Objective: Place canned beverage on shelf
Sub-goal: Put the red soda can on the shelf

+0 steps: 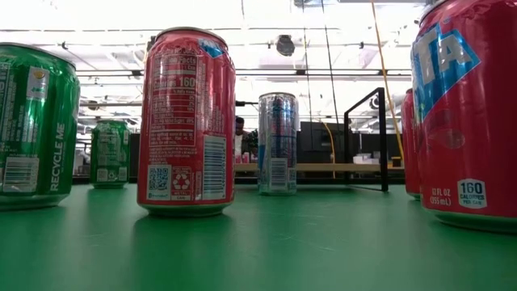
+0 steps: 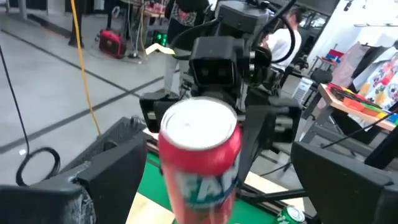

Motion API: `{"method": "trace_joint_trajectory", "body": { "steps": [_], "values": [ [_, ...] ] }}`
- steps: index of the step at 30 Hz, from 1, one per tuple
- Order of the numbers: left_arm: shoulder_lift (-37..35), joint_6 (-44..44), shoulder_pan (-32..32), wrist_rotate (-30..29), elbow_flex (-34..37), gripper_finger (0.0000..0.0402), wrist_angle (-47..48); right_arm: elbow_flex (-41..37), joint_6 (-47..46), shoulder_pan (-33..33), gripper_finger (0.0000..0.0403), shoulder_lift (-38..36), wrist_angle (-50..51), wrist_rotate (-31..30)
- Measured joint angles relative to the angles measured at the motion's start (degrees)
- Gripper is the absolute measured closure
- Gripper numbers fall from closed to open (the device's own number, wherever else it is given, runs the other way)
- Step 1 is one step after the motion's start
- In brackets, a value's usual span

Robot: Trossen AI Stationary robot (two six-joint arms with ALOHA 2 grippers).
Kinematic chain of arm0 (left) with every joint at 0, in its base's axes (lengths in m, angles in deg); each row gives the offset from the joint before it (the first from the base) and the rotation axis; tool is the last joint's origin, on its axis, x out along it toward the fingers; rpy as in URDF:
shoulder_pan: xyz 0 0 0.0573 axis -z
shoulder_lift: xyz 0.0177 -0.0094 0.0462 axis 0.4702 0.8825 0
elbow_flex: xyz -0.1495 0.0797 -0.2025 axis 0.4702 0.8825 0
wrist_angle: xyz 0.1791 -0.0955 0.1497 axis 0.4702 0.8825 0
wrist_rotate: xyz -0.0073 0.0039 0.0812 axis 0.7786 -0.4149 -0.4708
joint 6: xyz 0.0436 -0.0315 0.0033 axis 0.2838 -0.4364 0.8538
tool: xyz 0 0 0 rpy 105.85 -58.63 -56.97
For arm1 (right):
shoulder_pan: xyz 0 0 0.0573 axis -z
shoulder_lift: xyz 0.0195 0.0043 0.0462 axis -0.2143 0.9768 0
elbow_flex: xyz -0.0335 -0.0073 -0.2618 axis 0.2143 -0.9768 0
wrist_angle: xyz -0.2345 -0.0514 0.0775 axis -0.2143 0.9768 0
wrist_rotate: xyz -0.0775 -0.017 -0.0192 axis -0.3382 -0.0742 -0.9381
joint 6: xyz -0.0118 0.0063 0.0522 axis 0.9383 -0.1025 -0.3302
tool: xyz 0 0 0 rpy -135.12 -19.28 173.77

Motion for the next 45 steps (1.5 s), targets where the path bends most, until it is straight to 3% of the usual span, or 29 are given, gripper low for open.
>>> {"method": "trace_joint_trajectory", "body": {
  "steps": [10,12,17,31,35,42,45],
  "values": [
    [-0.02,-0.01,0.0,-0.03,0.04,0.0002,1.32,0.02,-6.12,0.37,0.011,0.0,-15.49,2.15],
    [1.13,0.01,0.0,2.18,0.06,0.0002,0.65,0.02,-6.78,0.37,0.011,0.0,-17.28,2.24],
    [4.39,-0.03,0.04,6.06,0.06,0.0002,-3.54,0.02,-7.04,0.37,0.011,-0.02,-19.38,3.61],
    [9.57,0.01,0.0,6.32,0.09,0.0004,-9.34,0.07,-7.94,0.35,0.011,-0.07,-19.29,5.13],
    [9.55,0.04,0.02,6.32,0.09,0.0032,-9.16,0.07,-7.95,0.35,0.011,-0.07,-19.29,5.12],
    [9.36,0.34,0.0,6.99,0.15,0.0119,-8.75,0.11,-8.37,0.35,0.011,-0.09,-18.5,5.03],
    [9.36,0.26,0.0,6.99,0.15,0.012,-8.76,0.11,-8.38,0.35,0.0104,-0.09,-18.46,5.04]
  ]
}}
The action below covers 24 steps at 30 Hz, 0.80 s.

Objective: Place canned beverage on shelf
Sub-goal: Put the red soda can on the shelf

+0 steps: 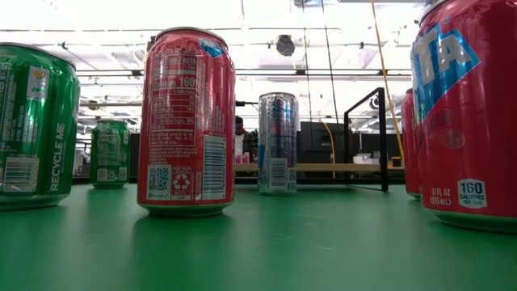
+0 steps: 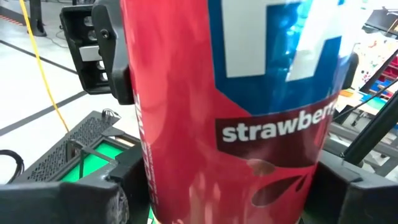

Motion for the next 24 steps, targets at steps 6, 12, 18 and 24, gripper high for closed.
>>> {"method": "trace_joint_trajectory", "body": {
  "steps": [6,12,18,24],
  "values": [
    [-0.4,-0.26,0.0,0.08,0.0,0.012,2.01,0.0,-1.15,0.0,0.0073,-0.11,1.29,-0.2],
    [-0.44,0.36,-0.11,-0.7,0.0,0.0117,4.86,0.1,0.41,0.0,0.0059,-3.3,9.39,-5.86],
    [-0.03,4.42,-0.09,-4.29,0.0,0.0116,5.14,0.09,2.31,0.0,0.0058,-7.54,16.81,-12.78],
    [1.2,12.38,-0.11,-5.29,0.0,0.0115,4.21,7.55,6.36,-0.52,0.0058,-9.11,30.84,-18.15]
  ]
}}
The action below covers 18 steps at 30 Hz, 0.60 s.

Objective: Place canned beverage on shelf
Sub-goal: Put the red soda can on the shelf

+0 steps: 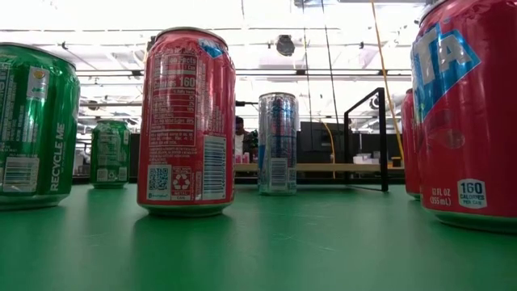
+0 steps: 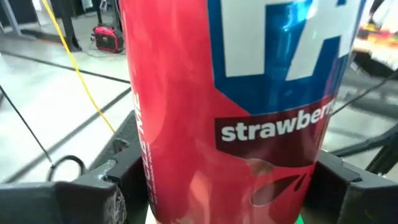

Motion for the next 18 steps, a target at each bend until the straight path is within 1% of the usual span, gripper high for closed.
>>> {"method": "trace_joint_trajectory", "body": {
  "steps": [2,5,7,9,11,13,18],
  "values": [
    [0.41,2.38,0.0,-0.19,0.02,0.0115,0.58,3.59,1.67,-0.46,0.0058,0.25,4.72,-2.35],
    [1.76,2.66,0.0,-1.26,-0.06,0.0114,-1.71,9.58,3.46,-0.67,0.0057,0.74,11.38,-4.49],
    [2.61,2.48,-0.03,-1.96,0.04,0.0114,-1.31,13.15,3.98,-0.64,0.0057,1.2,15.31,-4.62],
    [3.82,2.3,-0.04,-2.14,-0.02,0.0114,-4.57,15.83,4.82,-0.62,0.0056,1.6,18.62,-4.72],
    [4.95,2.27,-0.04,-2.31,0.0,0.0114,-4.63,17.03,5.57,-0.62,0.0051,1.97,20.82,-4.63],
    [6.4,2.23,-0.04,-2.29,-0.02,0.0114,-7.87,17.41,6.62,-0.64,0.0043,2.13,23.01,-4.5],
    [9.65,0.79,-0.15,-2.43,0.0,0.0114,-9.8,17.53,9.68,-0.62,0.0033,2.2,27.99,-4.52]
  ]
}}
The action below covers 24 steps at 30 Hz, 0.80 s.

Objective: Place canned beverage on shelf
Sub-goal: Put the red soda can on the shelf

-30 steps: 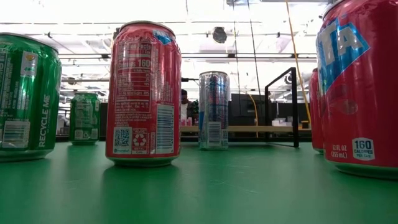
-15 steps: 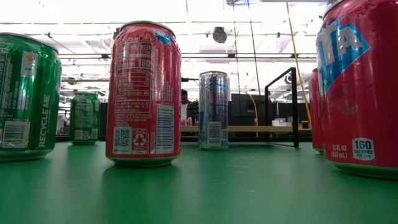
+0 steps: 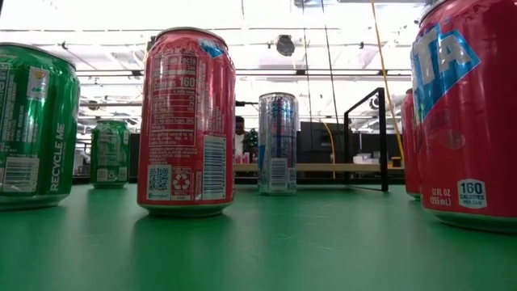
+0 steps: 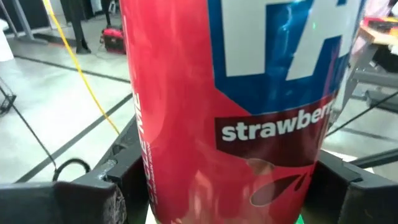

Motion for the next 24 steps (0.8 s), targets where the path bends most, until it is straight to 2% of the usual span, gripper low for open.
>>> {"method": "trace_joint_trajectory", "body": {
  "steps": [8,13,18,24],
  "values": [
    [3.64,-1.53,0.02,-2.9,0.0,0.0114,-2.33,0.02,5.08,0.57,0.0032,2.05,6.2,0.05],
    [4.71,-1.46,0.04,-7.92,-0.07,0.0114,-2.86,0.02,6.48,1.49,0.0032,4.06,7.18,0.17],
    [5.7,-1.1,0.07,-9.83,-0.09,0.0114,-3.39,0.02,11.02,2.39,0.0032,5.65,7.22,0.27],
    [6.28,-1.2,0.23,-10.46,-0.09,0.0114,-3.94,0.0,12.51,4.21,0.0048,6.71,7.42,5.05]
  ]
}}
